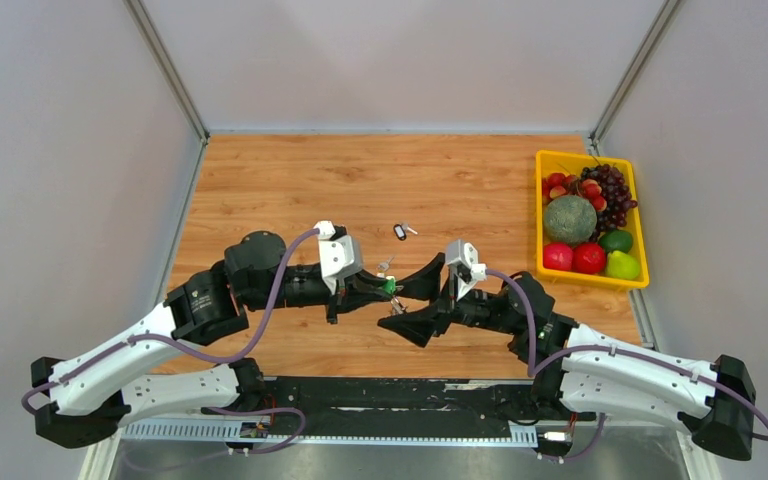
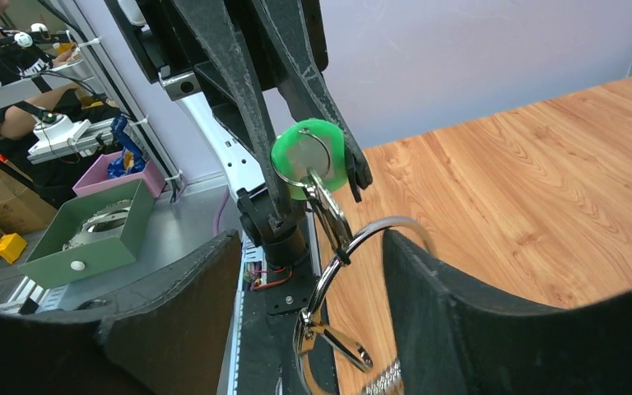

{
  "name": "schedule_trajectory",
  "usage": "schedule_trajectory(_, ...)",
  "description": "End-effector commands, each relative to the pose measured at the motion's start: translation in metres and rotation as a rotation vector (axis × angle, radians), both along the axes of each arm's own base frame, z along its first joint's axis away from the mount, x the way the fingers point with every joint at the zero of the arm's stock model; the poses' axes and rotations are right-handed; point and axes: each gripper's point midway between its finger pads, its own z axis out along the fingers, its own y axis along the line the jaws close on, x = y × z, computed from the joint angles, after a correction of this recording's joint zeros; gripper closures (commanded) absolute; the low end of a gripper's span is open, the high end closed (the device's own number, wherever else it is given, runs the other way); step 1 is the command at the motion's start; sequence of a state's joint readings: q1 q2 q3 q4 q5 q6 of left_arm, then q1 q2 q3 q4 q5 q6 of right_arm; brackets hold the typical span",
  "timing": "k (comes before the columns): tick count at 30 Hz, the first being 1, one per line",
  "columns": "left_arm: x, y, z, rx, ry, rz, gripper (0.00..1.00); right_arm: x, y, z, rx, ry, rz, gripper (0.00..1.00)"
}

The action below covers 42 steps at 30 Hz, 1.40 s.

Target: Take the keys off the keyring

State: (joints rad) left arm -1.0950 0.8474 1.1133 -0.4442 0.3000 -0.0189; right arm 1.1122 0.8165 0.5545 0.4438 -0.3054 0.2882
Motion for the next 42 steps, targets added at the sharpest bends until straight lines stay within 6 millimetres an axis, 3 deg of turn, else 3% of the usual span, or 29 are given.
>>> schedule_trajectory(1, -0.001, -0.005, 0.014, -0.059, -0.025, -0.006, 1.00, -0.004, -0.002, 0.035, 0.083, -0.056, -0.004, 0.43)
schedule_trajectory(5, 0.001, -0.002, 0.016, -0.062, -0.033, 0.011, 1.00, -0.003, 0.000, 0.028, 0.038, -0.061, -0.020, 0.77)
schedule_trajectory(10, 0.005, 0.008, 0.021, -0.078, -0.044, 0.058, 1.00, -0.002, -0.002, 0.017, -0.023, -0.056, -0.028, 0.99)
schedule_trajectory(16, 0.011, 0.020, 0.016, -0.105, -0.034, 0.133, 1.00, 0.000, -0.018, 0.015, -0.050, -0.054, -0.077, 1.00)
schedule_trajectory(19, 0.011, 0.022, 0.003, -0.109, -0.012, 0.144, 0.97, 0.007, -0.026, 0.019, -0.095, -0.075, -0.128, 1.00)
schedule_trajectory(23, 0.006, 0.022, -0.008, -0.136, 0.011, 0.128, 0.78, 0.014, -0.032, 0.024, -0.149, -0.134, -0.168, 1.00)
schedule_trajectory(29, -0.006, 0.019, -0.016, -0.220, 0.030, 0.068, 0.38, 0.023, -0.035, 0.031, -0.226, -0.283, -0.203, 1.00)
schedule_trajectory(31, -0.006, 0.020, -0.019, -0.231, 0.021, 0.073, 0.30, 0.024, -0.035, 0.035, -0.240, -0.352, -0.198, 1.00)
schedule_trajectory(33, -0.003, 0.022, -0.019, -0.246, 0.005, 0.088, 0.25, 0.024, -0.034, 0.038, -0.253, -0.429, -0.191, 1.00)
schedule_trajectory(42, -0.007, 0.025, -0.014, -0.358, -0.067, 0.061, 0.21, 0.027, -0.030, 0.035, -0.309, -0.686, -0.165, 0.98)
